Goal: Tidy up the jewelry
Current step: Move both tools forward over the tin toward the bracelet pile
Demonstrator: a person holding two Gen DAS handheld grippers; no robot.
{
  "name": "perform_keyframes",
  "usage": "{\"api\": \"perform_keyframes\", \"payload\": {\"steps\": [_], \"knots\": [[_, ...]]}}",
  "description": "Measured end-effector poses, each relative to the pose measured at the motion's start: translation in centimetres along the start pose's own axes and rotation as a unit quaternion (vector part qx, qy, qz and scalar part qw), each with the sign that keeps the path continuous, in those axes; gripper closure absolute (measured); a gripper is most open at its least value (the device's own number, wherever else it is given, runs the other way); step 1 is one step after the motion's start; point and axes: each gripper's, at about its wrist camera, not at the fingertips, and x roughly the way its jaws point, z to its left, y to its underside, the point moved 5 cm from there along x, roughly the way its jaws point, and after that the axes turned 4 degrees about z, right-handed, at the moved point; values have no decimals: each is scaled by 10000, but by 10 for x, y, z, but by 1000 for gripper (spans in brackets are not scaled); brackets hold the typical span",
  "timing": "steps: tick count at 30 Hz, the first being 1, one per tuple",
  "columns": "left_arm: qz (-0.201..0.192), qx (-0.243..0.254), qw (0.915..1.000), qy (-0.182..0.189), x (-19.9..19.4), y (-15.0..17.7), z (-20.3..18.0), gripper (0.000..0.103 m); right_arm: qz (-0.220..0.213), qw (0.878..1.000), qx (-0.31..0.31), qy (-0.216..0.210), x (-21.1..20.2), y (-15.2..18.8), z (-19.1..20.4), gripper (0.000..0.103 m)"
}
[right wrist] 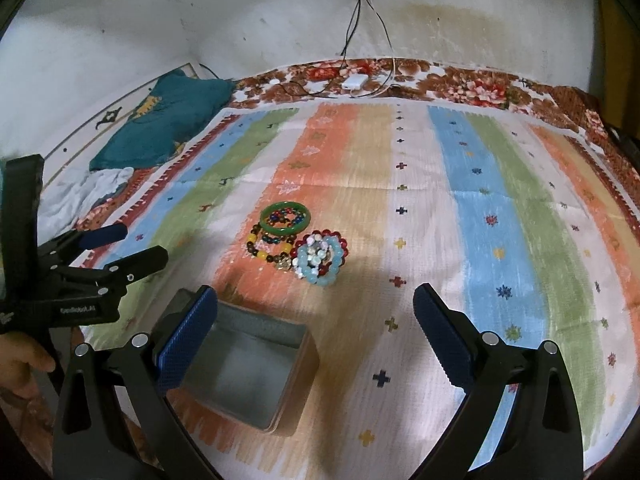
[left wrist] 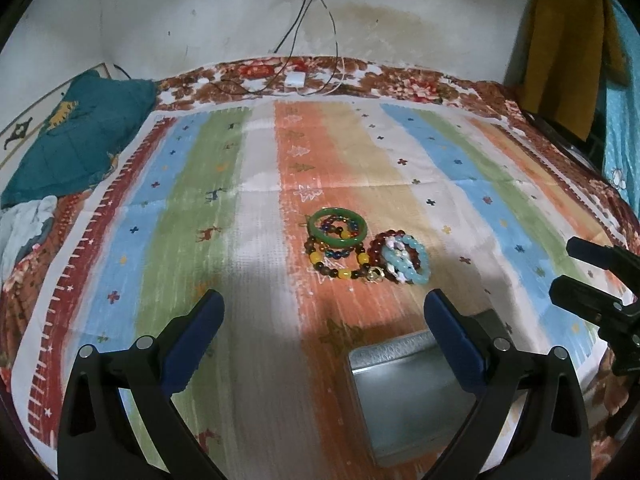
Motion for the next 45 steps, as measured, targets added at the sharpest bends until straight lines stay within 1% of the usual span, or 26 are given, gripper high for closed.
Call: {"api": "perform_keyframes", "payload": {"steps": [4, 9, 12, 20, 26, 31, 38, 42, 43, 44, 45], "knots": [[135, -27, 9999, -89, 17, -8, 7, 6, 80, 10000, 7, 56, 10, -6, -3, 4], [263, -259, 9993, 16, 31, -15, 18, 6, 329, 9994, 69, 44, 28, -12, -9, 4], [324, -374, 9988, 16, 38, -20, 24, 6, 465, 9987, 188, -10, 37, -16, -14, 4], [592, -467, 9971, 88, 63, -27, 29, 6, 816, 9954, 482, -144, 62, -24, -26, 4], [721, -489, 9961, 142, 80, -31, 31, 6, 1109, 9912, 675, -249, 82, -24, -33, 4], [814, -433, 9956, 162, 93, -34, 31, 6, 1333, 9849, 989, -498, 97, -24, -38, 4], [964, -532, 9936, 247, 111, -38, 35, 6, 1531, 9784, 1208, -687, 115, -25, -39, 4], [1019, -584, 9927, 290, 119, -41, 37, 6, 1576, 9769, 1264, -695, 122, -26, -42, 4], [1036, -585, 9925, 293, 120, -41, 37, 6, 1590, 9765, 1275, -700, 123, -26, -43, 4], [1067, -586, 9921, 290, 123, -42, 38, 6, 1606, 9761, 1285, -706, 125, -27, -43, 9], [1092, -591, 9918, 299, 125, -42, 38, 9, 1632, 9755, 1303, -698, 129, -27, -44, 11]]}}
